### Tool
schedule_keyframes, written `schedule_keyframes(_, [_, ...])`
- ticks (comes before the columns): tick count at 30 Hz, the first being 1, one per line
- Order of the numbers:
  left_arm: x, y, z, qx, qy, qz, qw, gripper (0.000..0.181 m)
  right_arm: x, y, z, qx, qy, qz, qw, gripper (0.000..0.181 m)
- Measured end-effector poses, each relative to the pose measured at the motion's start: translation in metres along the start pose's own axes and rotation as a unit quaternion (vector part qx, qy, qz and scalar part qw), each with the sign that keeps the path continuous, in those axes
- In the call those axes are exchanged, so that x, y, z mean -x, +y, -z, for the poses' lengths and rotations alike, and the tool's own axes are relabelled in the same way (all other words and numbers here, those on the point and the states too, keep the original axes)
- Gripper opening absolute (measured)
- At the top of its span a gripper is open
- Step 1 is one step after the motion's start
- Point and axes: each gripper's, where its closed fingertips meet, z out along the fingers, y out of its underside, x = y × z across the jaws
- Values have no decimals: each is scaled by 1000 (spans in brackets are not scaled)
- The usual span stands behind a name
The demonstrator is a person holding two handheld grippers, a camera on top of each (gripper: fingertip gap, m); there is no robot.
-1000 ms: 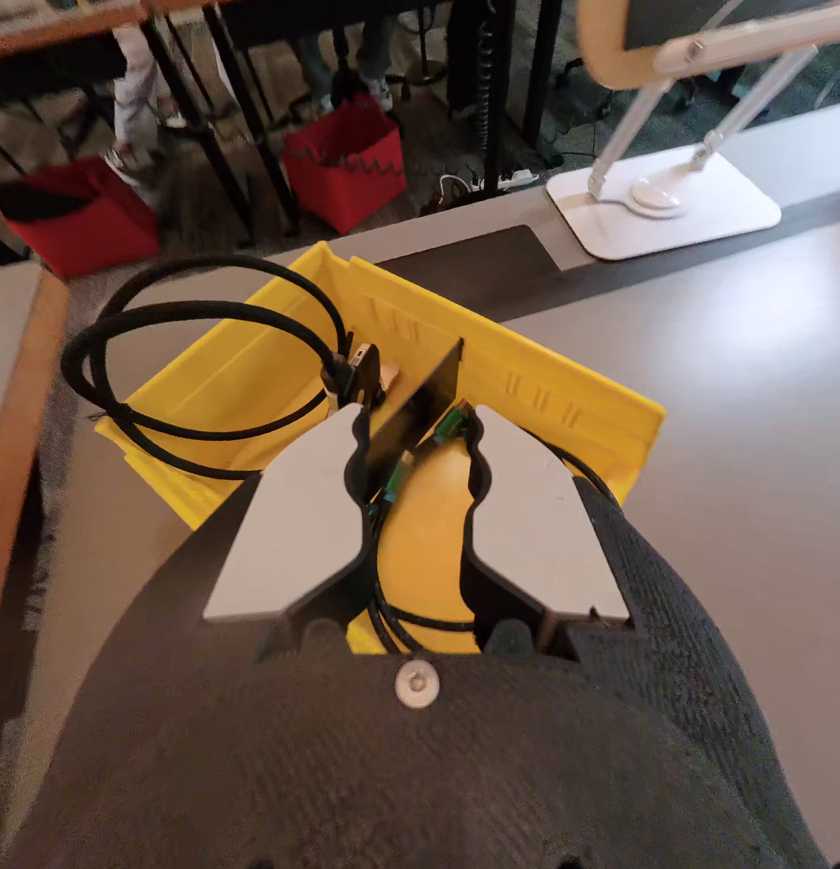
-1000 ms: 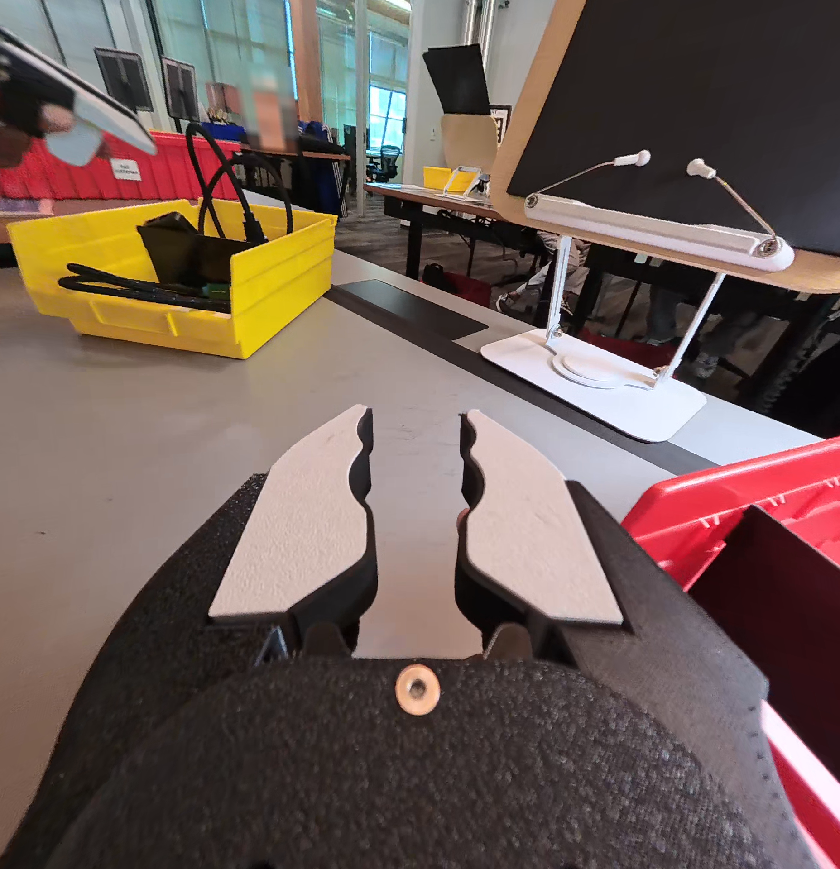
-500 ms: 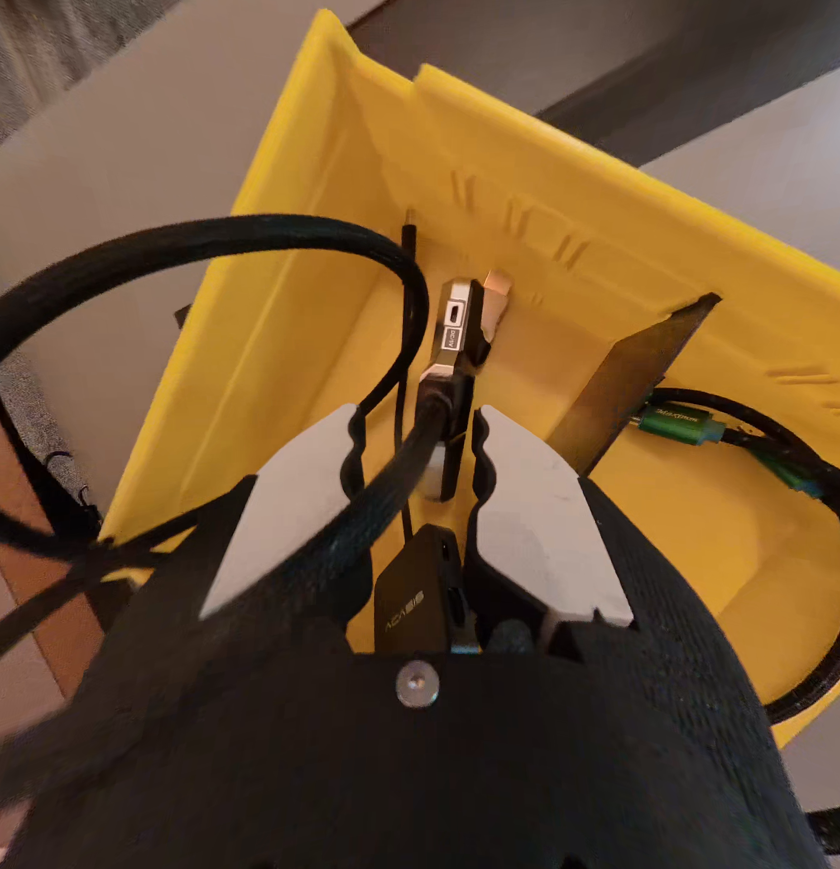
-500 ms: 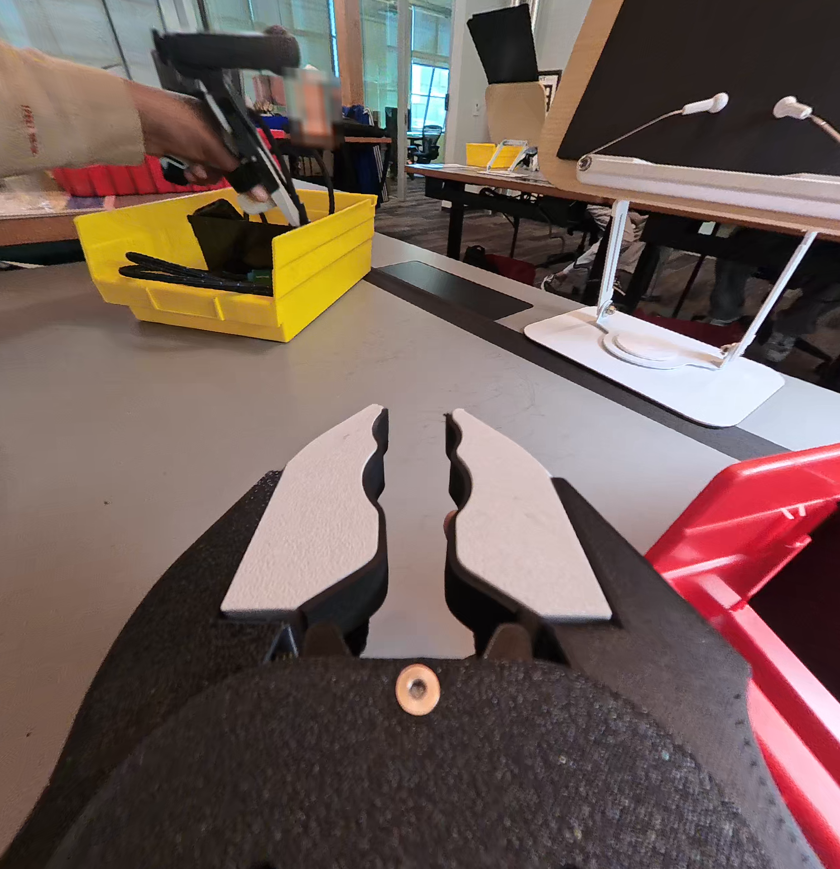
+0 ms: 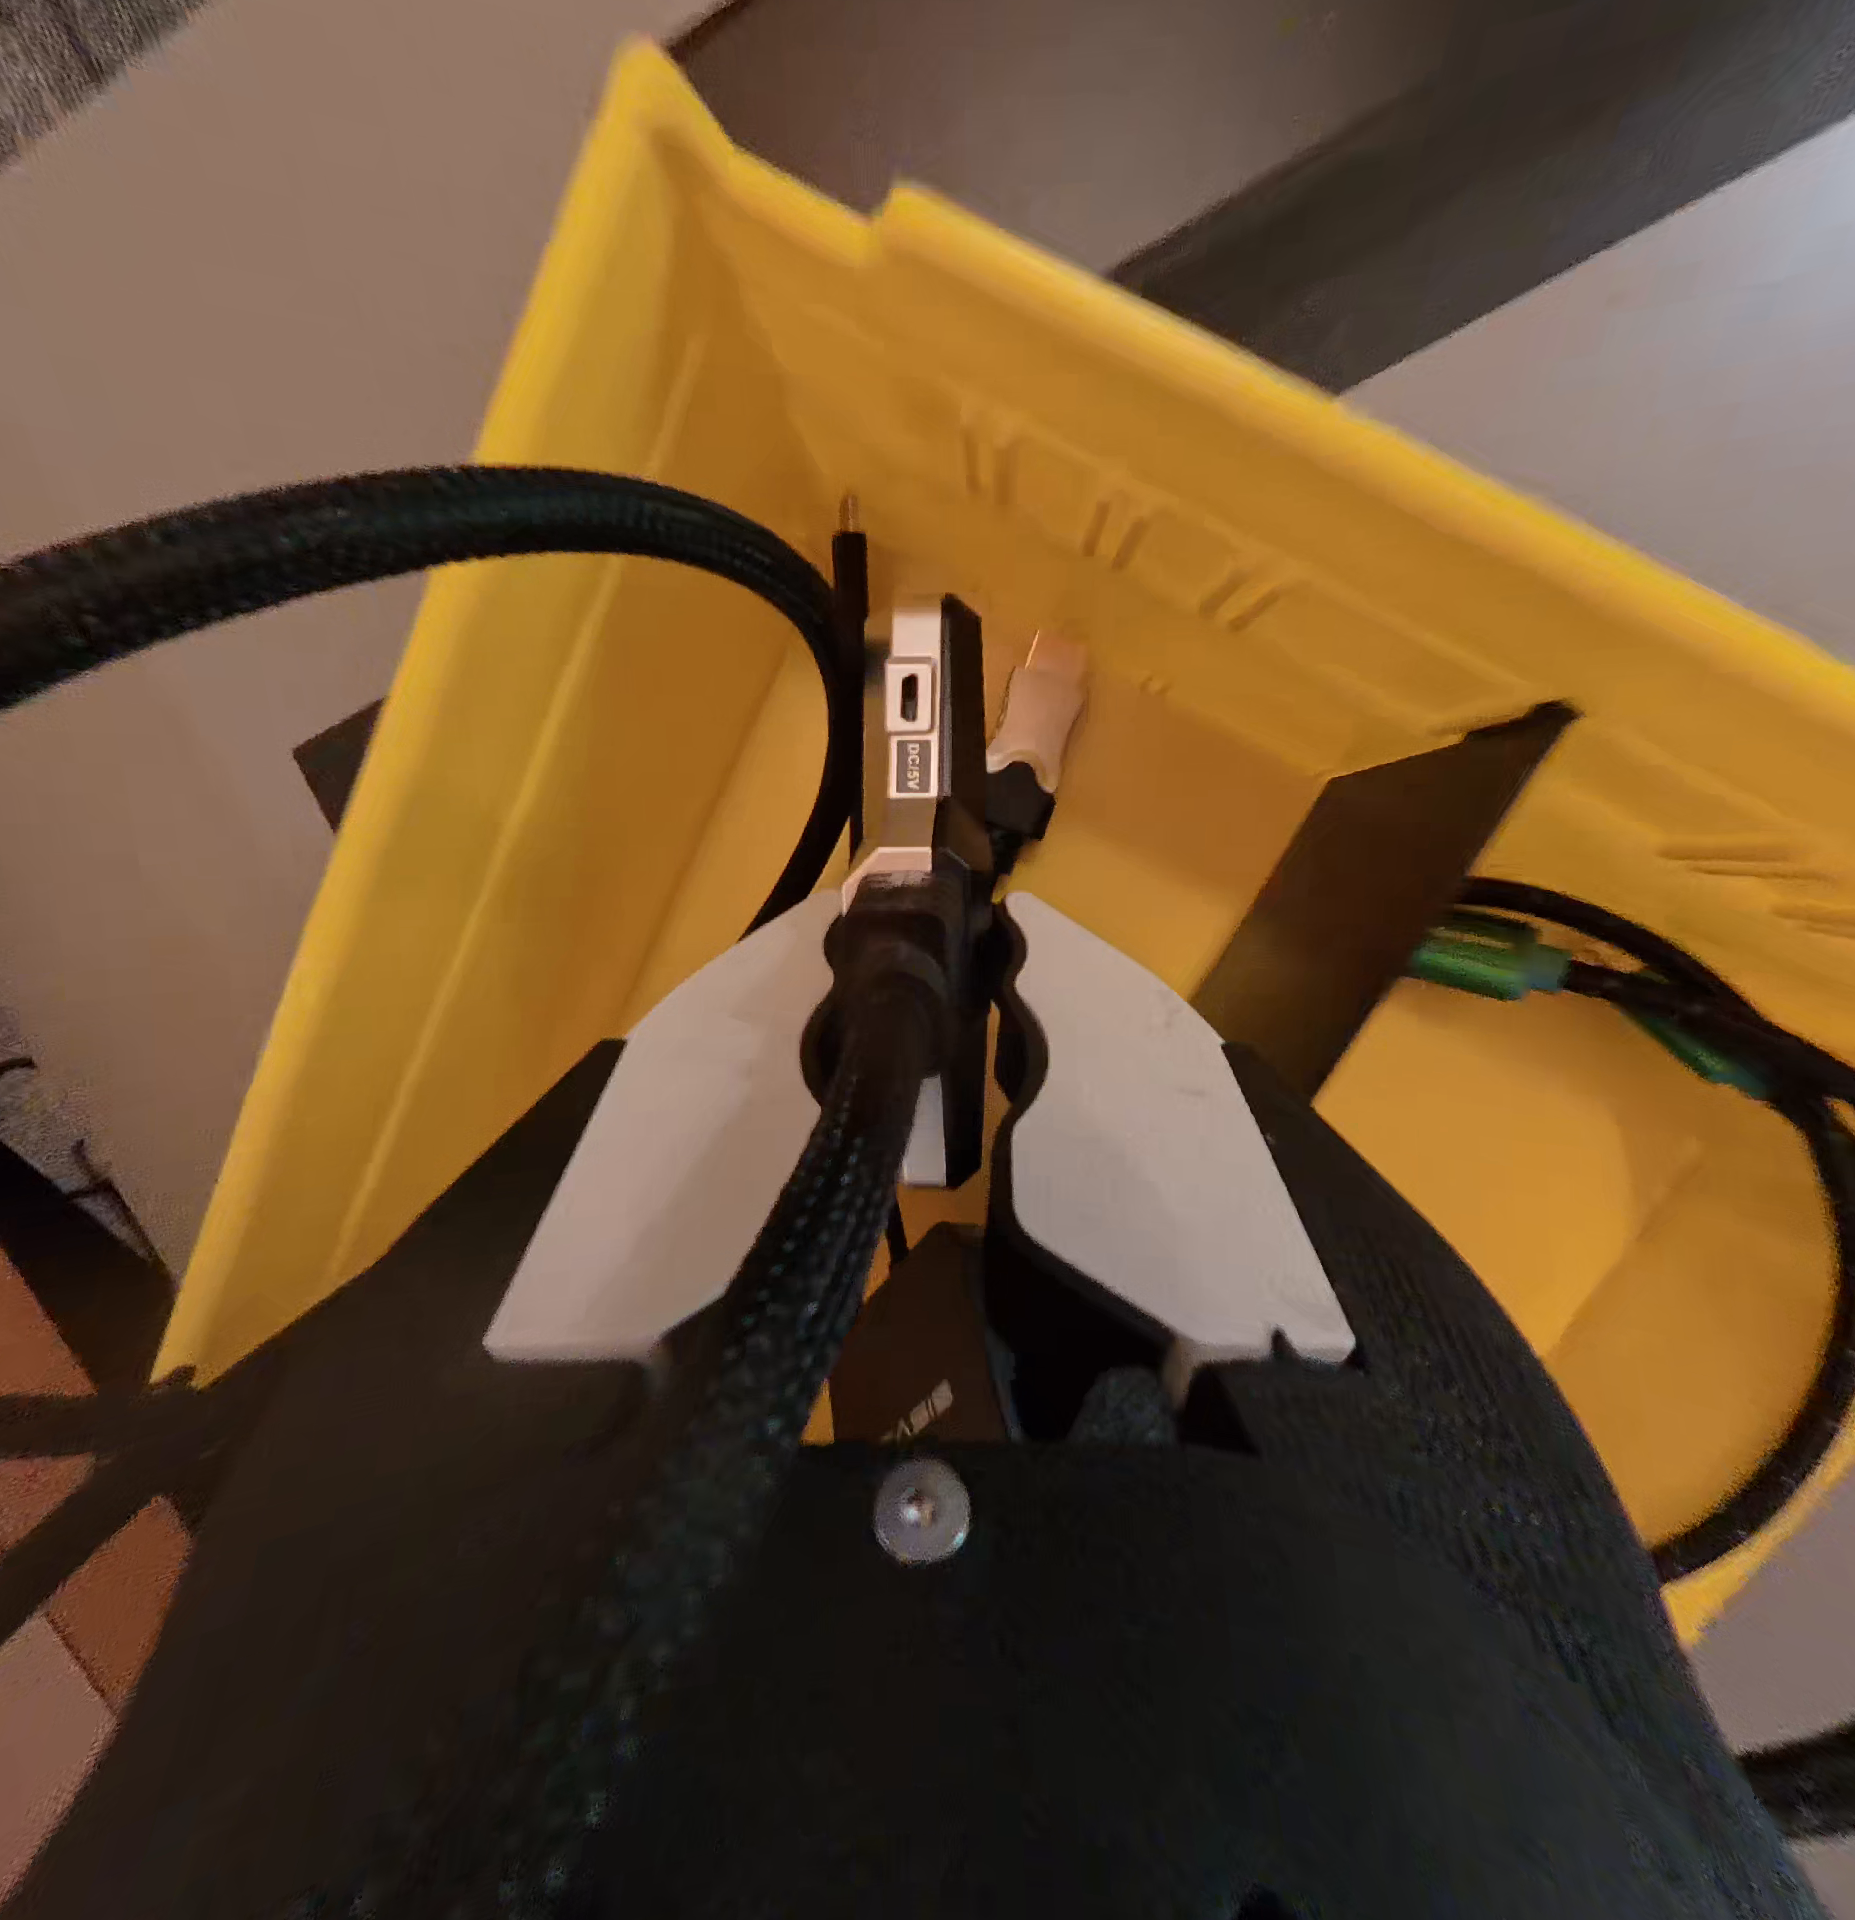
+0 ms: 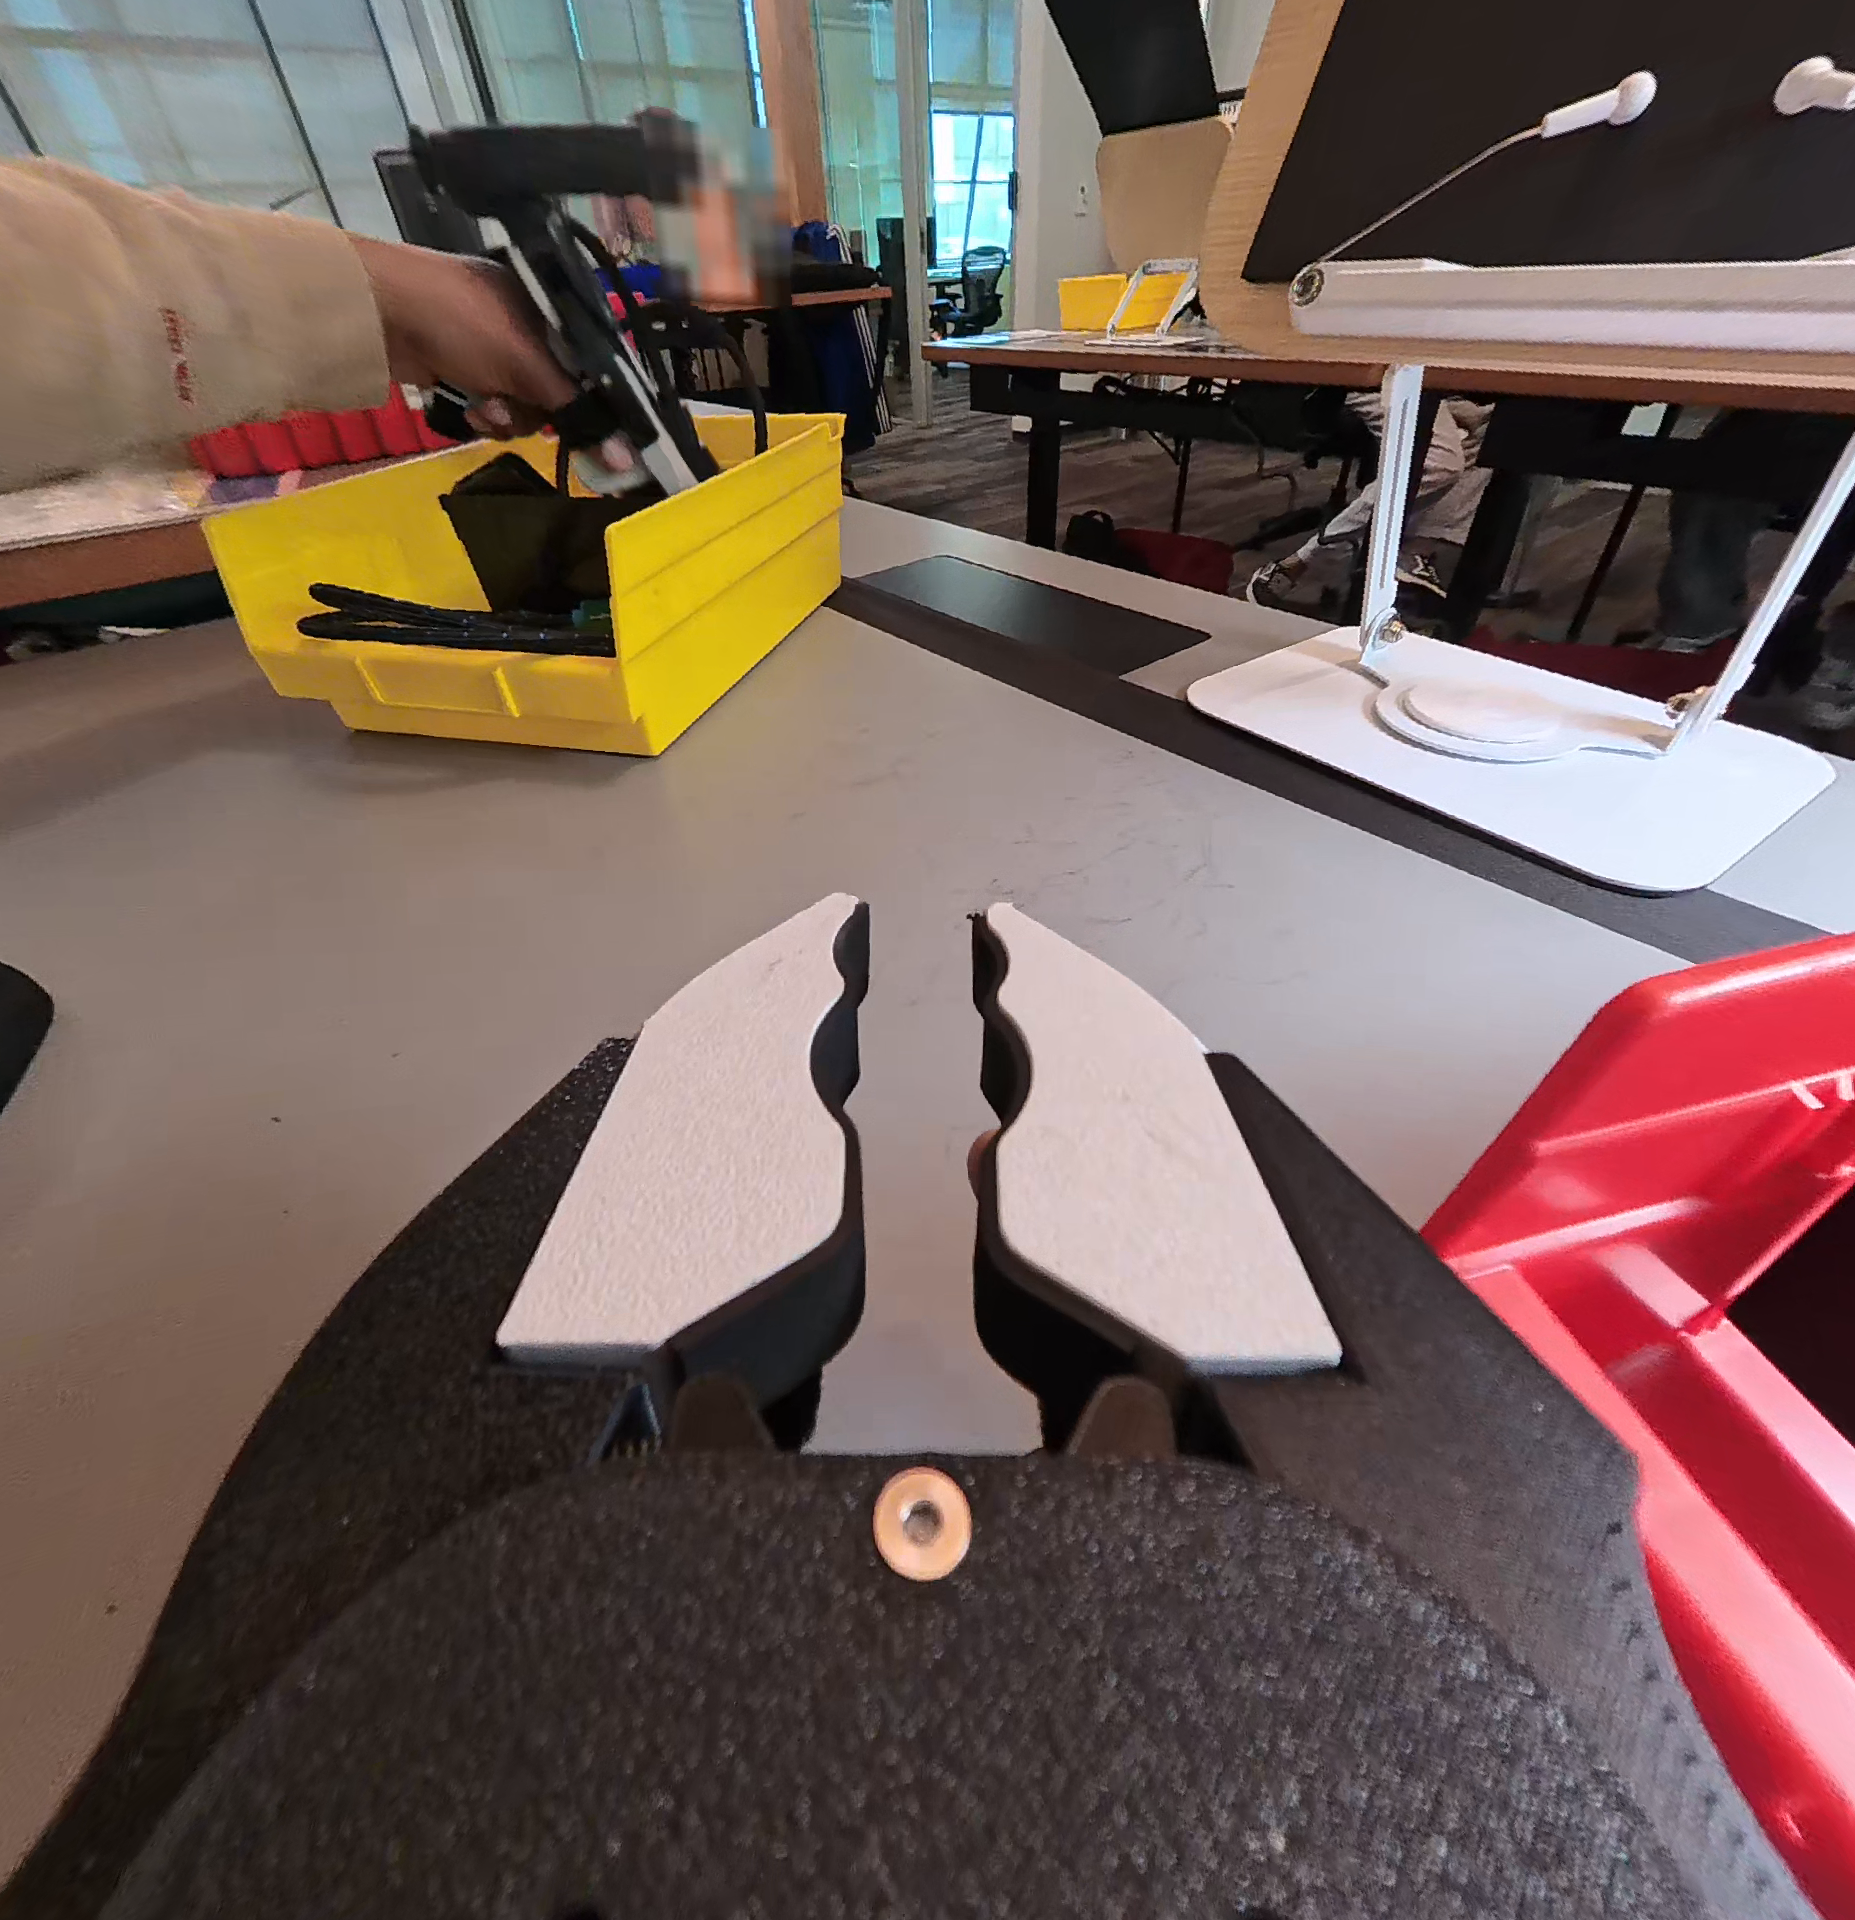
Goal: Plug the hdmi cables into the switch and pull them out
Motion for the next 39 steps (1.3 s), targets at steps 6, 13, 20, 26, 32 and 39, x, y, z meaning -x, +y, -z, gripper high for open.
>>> schedule_keyframes(6, [-15, -42, 80, -116, 27, 13, 993, 24, 3, -1, 1, 1, -1, 9, 1000, 17])
schedule_keyframes(13, [-50, -85, 182, -203, 18, -28, 979, 24, 6, 1, 1, 9, 2, 25, 1000, 16])
schedule_keyframes(20, [-103, -111, 246, -252, 9, -87, 964, 24, 8, -5, 6, -2, 8, 32, 999, 16])
schedule_keyframes(26, [-208, -141, 301, -334, 65, -187, 922, 23, 13, -7, 5, -5, 0, 33, 999, 16])
schedule_keyframes(32, [-353, -137, 332, -430, 225, -278, 829, 23, 13, -4, 4, -1, 6, 47, 999, 16])
schedule_keyframes(39, [-428, -109, 290, -483, 395, -224, 748, 24, -12, -31, 21, -59, 64, 40, 995, 16])
